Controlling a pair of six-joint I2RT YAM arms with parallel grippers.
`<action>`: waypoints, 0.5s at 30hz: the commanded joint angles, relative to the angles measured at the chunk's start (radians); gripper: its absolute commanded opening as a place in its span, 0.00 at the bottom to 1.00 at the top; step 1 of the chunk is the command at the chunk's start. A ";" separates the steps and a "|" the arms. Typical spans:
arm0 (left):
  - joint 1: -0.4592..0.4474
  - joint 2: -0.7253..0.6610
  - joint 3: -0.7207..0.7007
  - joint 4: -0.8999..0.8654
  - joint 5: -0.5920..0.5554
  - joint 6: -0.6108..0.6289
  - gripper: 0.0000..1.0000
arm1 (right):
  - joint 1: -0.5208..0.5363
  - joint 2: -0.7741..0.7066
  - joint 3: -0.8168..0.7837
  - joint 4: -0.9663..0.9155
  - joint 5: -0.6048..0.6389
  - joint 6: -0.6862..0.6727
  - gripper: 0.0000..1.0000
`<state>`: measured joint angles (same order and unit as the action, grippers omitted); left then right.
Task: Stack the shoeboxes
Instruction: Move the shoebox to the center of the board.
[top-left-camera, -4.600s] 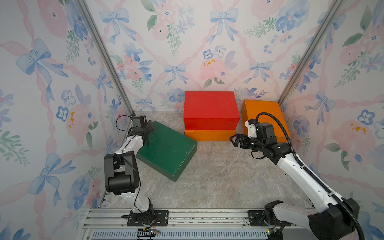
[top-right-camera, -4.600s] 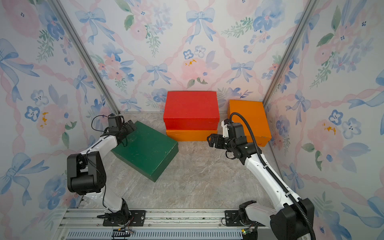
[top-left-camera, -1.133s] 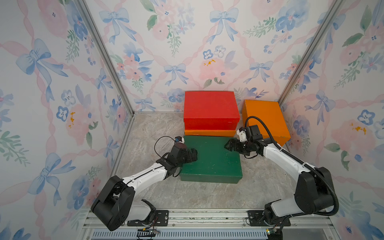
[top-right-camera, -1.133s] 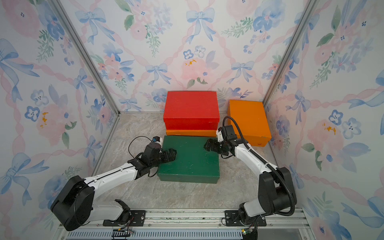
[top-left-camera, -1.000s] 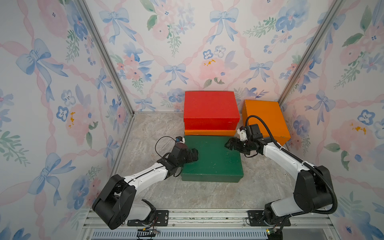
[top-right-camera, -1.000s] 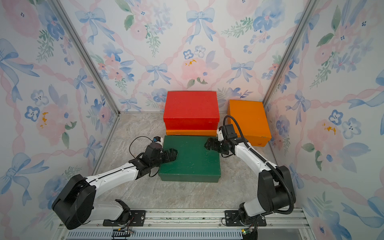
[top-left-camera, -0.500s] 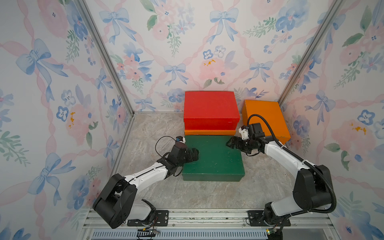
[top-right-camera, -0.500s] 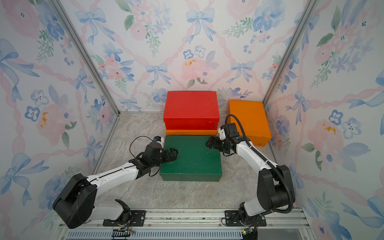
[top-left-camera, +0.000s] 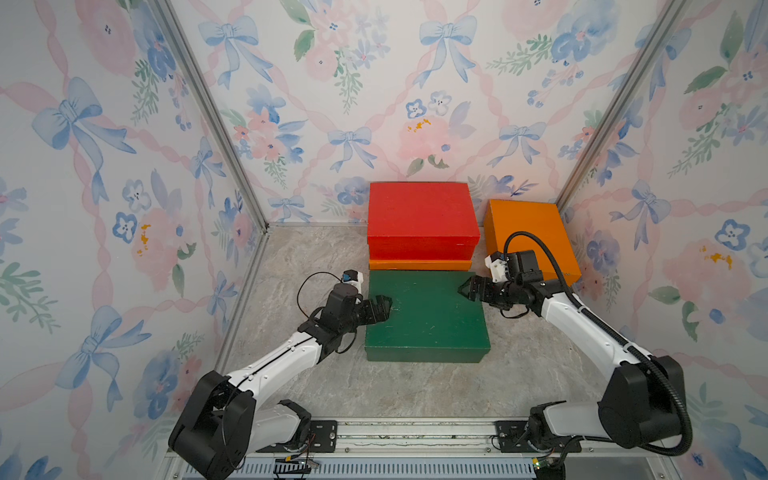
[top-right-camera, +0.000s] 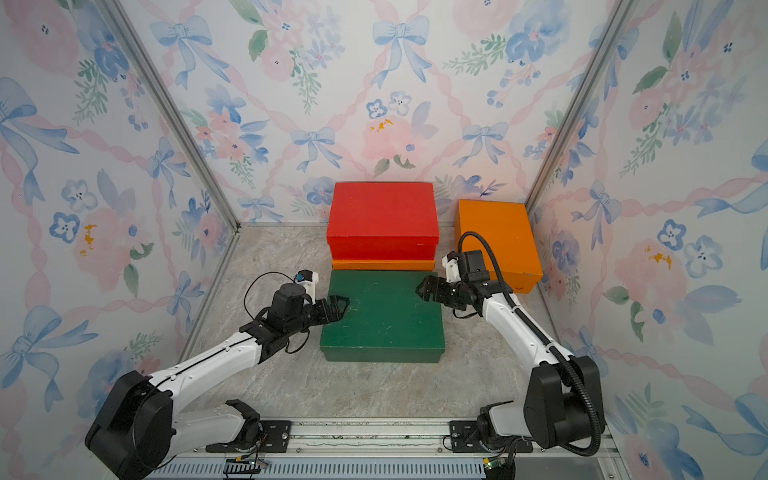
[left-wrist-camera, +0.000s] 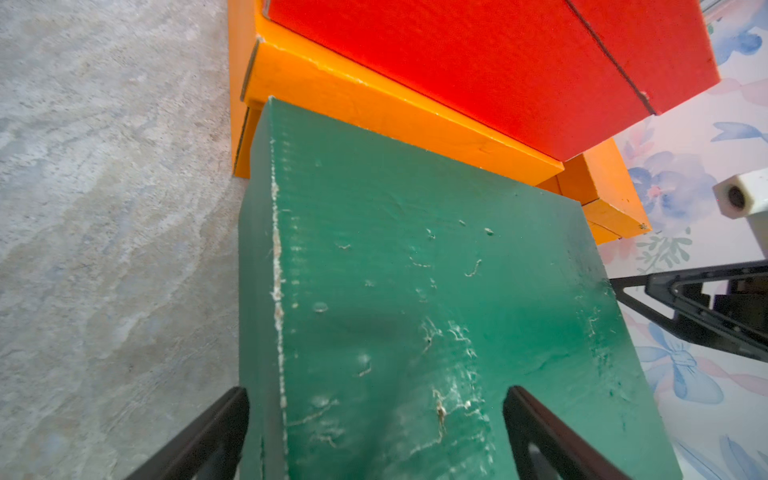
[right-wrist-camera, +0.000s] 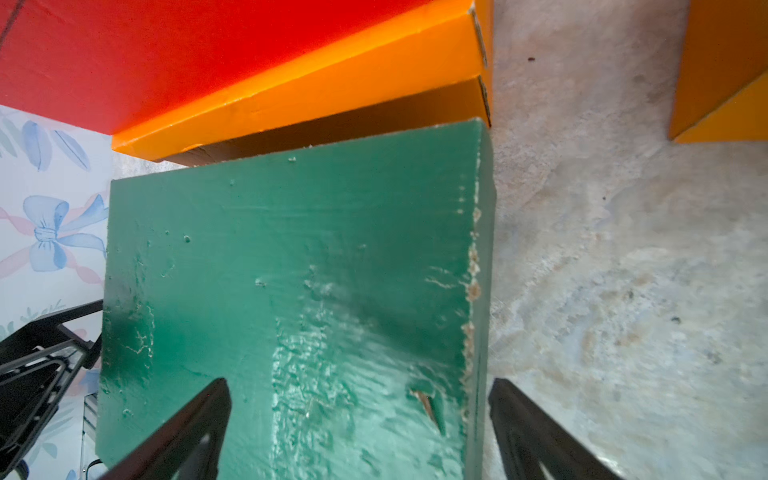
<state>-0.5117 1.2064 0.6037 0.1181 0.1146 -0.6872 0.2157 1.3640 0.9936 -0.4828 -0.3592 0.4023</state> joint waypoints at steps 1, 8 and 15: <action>0.003 -0.021 -0.039 -0.026 0.041 0.029 0.98 | -0.007 -0.042 -0.053 -0.035 -0.003 -0.008 0.97; 0.004 -0.052 -0.090 -0.036 0.064 0.033 0.98 | -0.003 -0.115 -0.147 -0.018 -0.017 -0.002 0.97; 0.003 -0.047 -0.102 -0.037 0.099 0.032 0.98 | 0.016 -0.081 -0.186 0.031 -0.071 0.012 0.98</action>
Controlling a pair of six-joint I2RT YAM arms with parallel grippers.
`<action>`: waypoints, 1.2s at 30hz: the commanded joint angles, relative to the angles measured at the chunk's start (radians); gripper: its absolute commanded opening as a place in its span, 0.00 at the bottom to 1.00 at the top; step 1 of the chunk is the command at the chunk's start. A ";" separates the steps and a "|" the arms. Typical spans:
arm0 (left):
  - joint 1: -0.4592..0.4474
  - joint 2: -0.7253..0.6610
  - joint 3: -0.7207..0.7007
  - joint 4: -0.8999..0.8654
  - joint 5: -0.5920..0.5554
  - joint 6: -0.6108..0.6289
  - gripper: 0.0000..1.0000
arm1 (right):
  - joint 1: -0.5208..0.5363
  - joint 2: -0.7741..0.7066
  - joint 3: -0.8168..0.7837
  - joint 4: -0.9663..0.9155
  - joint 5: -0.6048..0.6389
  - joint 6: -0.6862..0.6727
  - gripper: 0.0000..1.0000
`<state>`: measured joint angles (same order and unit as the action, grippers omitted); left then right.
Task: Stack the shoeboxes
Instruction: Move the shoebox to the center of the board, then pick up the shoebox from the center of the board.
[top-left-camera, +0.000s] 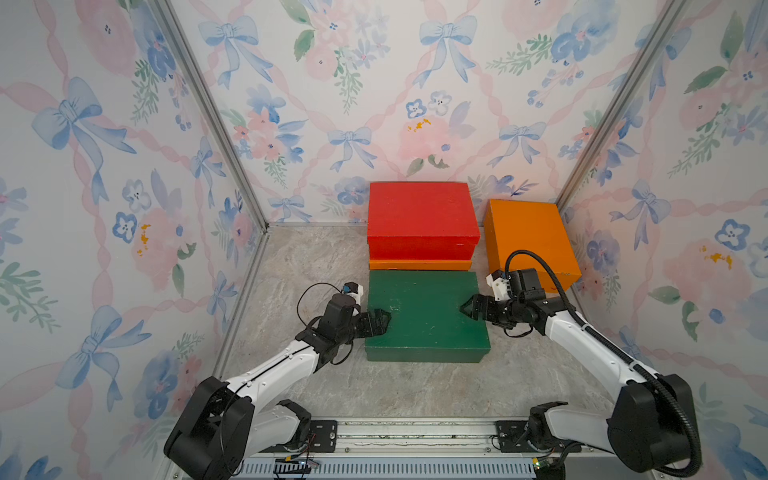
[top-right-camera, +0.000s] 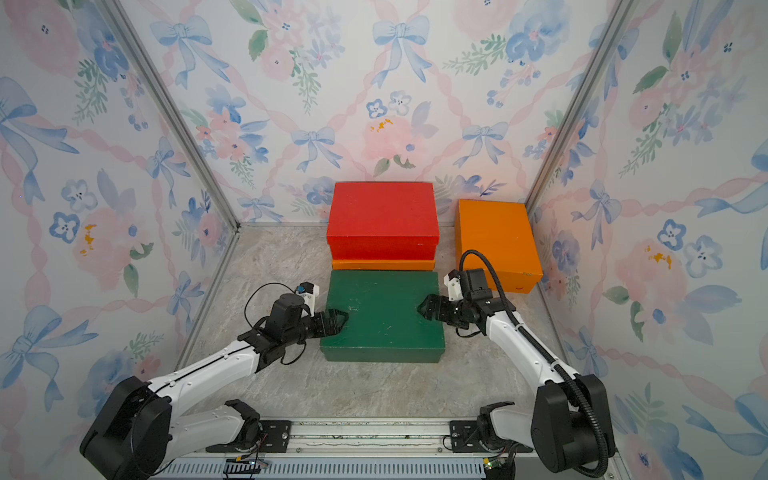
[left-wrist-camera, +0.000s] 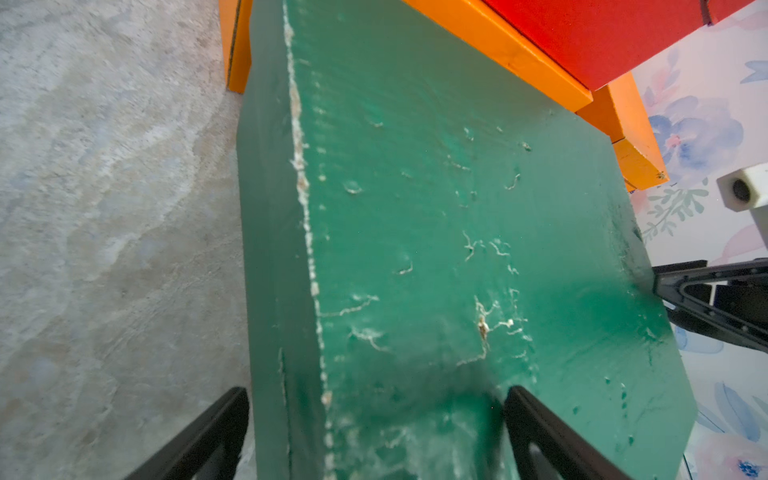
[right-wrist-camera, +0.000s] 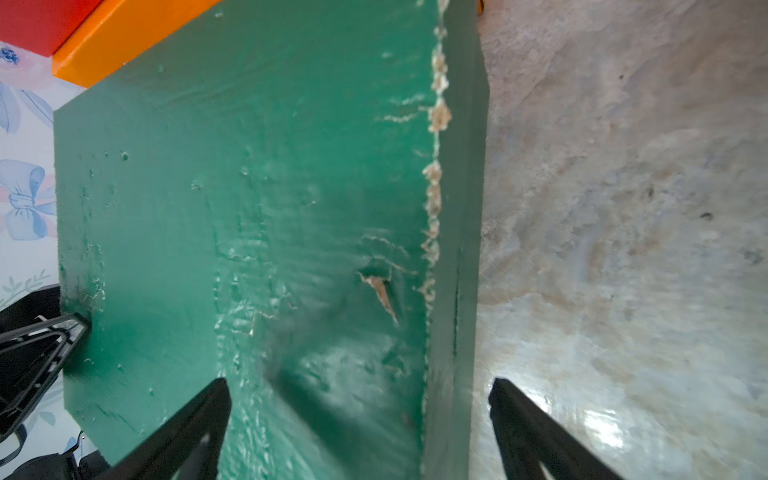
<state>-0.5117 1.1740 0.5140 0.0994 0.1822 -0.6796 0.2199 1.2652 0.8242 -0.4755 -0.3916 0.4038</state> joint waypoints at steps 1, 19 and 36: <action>0.002 -0.017 -0.014 -0.018 0.034 0.026 0.98 | 0.013 0.024 -0.021 0.033 -0.048 0.012 0.99; 0.002 -0.006 -0.014 -0.014 0.100 0.049 0.98 | 0.072 0.093 -0.023 0.112 -0.097 0.040 0.94; -0.008 0.017 -0.006 0.065 0.159 0.011 0.98 | 0.103 0.125 0.012 0.101 -0.109 0.046 0.90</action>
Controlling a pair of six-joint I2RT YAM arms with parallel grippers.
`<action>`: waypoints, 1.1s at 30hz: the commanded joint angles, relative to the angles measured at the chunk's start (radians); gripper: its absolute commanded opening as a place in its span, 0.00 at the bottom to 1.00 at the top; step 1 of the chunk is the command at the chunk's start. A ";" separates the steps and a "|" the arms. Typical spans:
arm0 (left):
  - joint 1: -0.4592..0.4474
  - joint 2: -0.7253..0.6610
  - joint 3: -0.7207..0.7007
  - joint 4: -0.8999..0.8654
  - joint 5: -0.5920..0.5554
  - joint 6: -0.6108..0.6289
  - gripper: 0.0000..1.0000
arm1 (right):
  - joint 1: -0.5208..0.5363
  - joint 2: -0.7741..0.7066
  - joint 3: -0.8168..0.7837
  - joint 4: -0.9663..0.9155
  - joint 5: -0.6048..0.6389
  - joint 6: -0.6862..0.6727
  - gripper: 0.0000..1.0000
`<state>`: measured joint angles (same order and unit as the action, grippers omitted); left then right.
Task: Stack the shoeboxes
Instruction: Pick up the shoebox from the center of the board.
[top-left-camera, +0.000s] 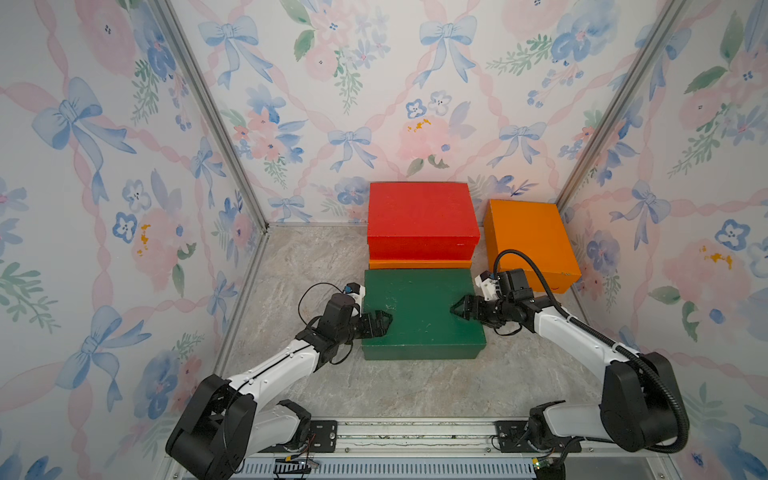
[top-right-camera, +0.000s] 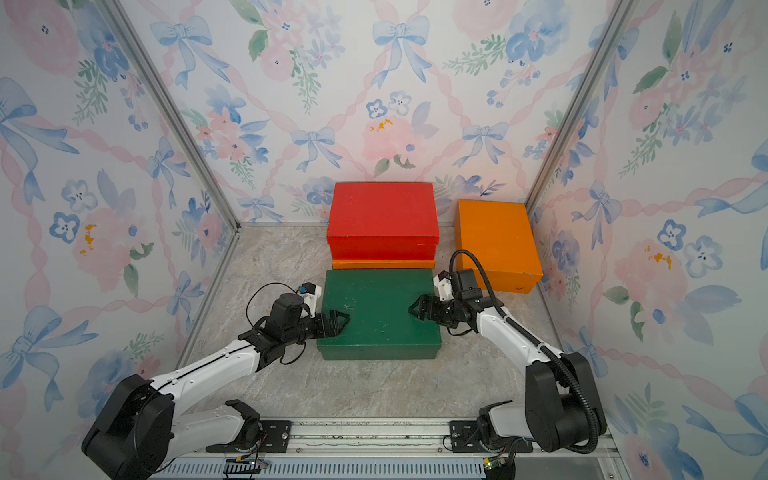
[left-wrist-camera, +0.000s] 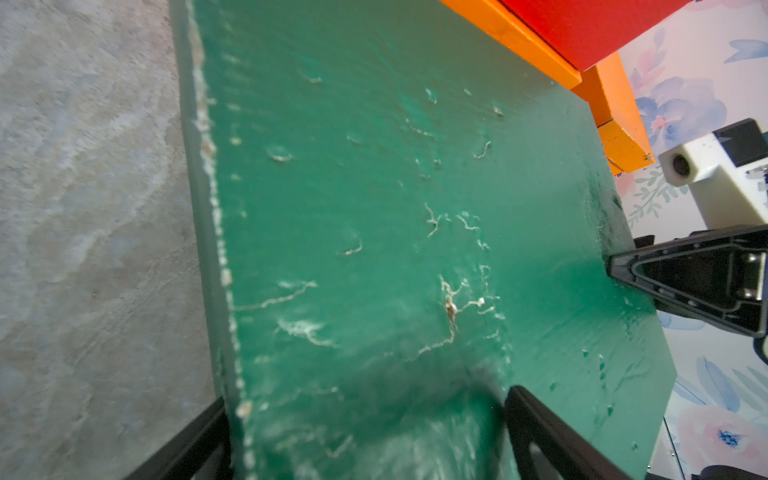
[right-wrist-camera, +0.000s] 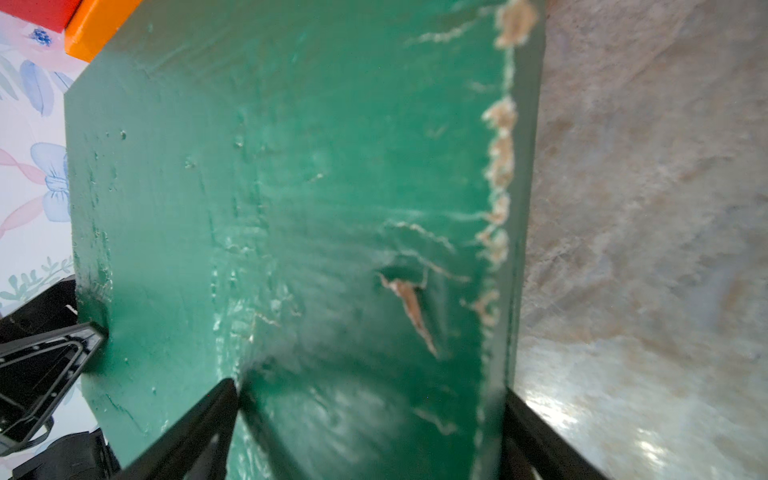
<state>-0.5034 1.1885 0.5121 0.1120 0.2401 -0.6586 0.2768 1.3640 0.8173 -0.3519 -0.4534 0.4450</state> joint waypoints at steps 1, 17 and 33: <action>-0.018 -0.004 -0.001 0.053 0.103 -0.012 0.97 | 0.051 0.024 0.022 -0.025 -0.045 0.004 0.90; -0.050 -0.079 0.022 0.053 0.112 -0.036 0.93 | 0.092 -0.026 0.053 -0.050 -0.028 0.012 0.89; -0.068 -0.150 0.029 0.051 0.101 -0.059 0.93 | 0.117 -0.087 0.077 -0.077 -0.012 0.024 0.88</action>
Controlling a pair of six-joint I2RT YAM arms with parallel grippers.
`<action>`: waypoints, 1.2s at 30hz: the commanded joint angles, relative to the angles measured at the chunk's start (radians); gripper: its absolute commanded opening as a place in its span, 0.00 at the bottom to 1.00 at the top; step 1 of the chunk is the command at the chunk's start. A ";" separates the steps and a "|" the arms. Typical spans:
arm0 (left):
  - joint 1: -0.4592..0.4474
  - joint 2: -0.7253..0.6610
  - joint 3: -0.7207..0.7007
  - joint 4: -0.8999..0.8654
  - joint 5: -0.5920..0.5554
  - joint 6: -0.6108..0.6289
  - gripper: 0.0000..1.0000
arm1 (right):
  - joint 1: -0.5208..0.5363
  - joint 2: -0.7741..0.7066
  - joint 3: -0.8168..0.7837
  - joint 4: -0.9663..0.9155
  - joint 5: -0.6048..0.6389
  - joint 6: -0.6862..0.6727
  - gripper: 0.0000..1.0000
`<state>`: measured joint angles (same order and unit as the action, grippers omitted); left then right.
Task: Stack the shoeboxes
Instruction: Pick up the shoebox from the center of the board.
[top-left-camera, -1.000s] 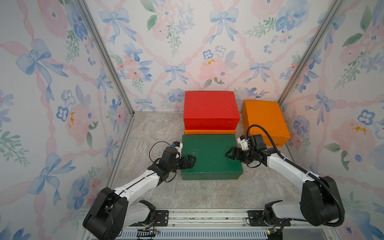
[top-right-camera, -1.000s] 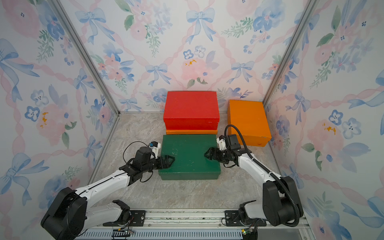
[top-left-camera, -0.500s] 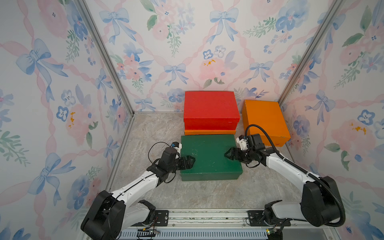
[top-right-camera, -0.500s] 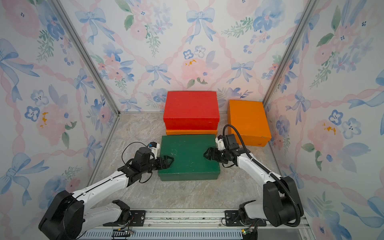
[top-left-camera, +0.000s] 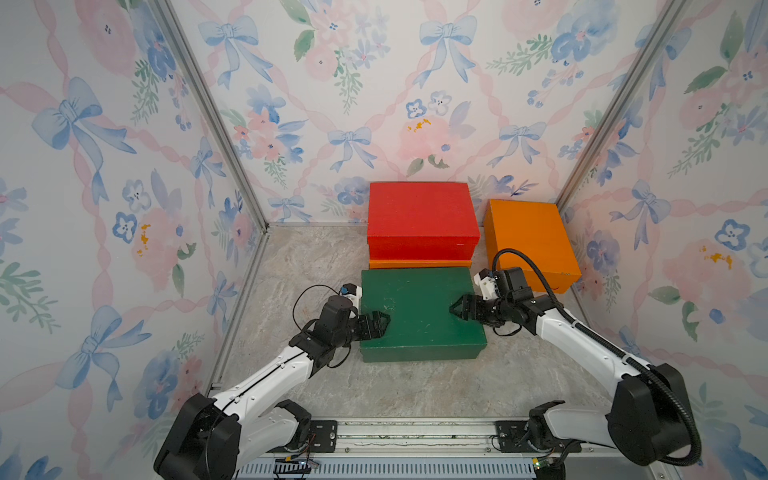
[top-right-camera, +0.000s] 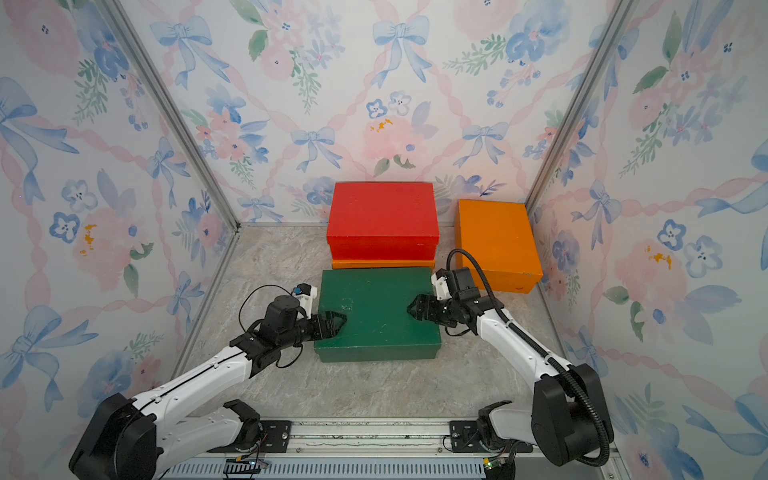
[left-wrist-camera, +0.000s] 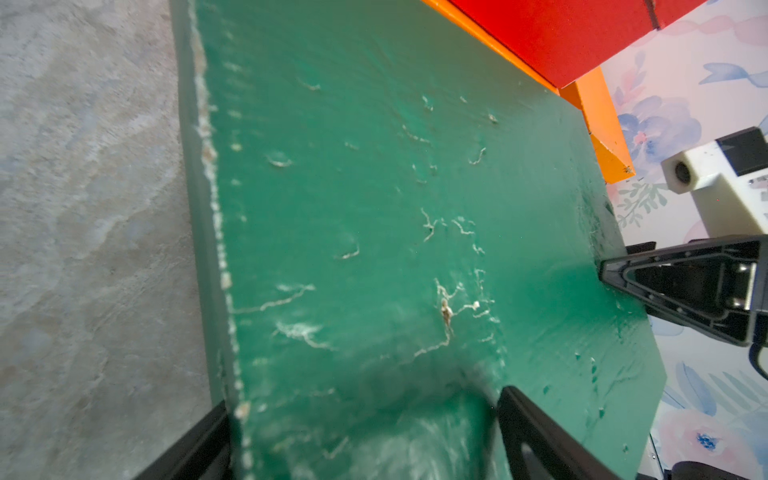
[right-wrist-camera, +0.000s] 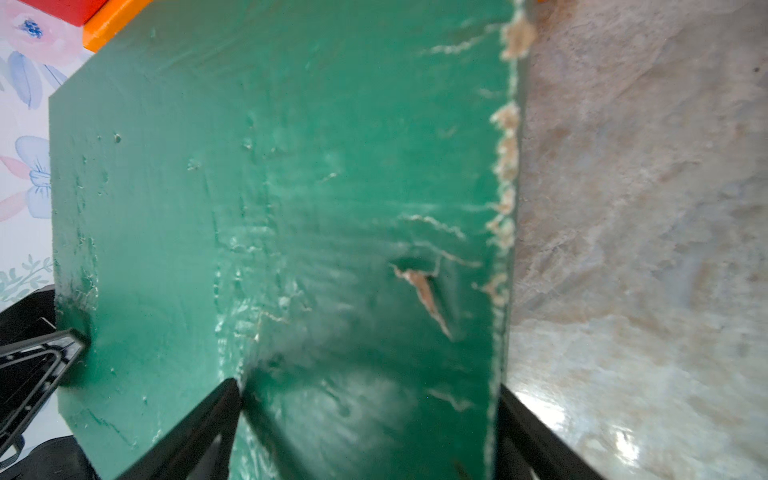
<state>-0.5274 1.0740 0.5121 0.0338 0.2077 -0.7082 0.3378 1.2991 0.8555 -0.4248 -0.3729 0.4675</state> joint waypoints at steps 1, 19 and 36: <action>-0.045 -0.039 0.030 0.129 0.133 -0.010 0.93 | 0.057 -0.025 0.041 -0.006 -0.092 0.002 0.88; -0.083 -0.060 0.077 0.121 0.113 -0.020 0.93 | 0.070 -0.082 0.076 -0.035 -0.087 0.003 0.88; -0.127 -0.071 0.163 0.079 0.072 -0.017 0.92 | 0.079 -0.144 0.130 -0.091 -0.082 -0.010 0.88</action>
<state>-0.6029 1.0325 0.6102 -0.0341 0.1165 -0.7345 0.3500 1.1732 0.9379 -0.5251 -0.2920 0.4671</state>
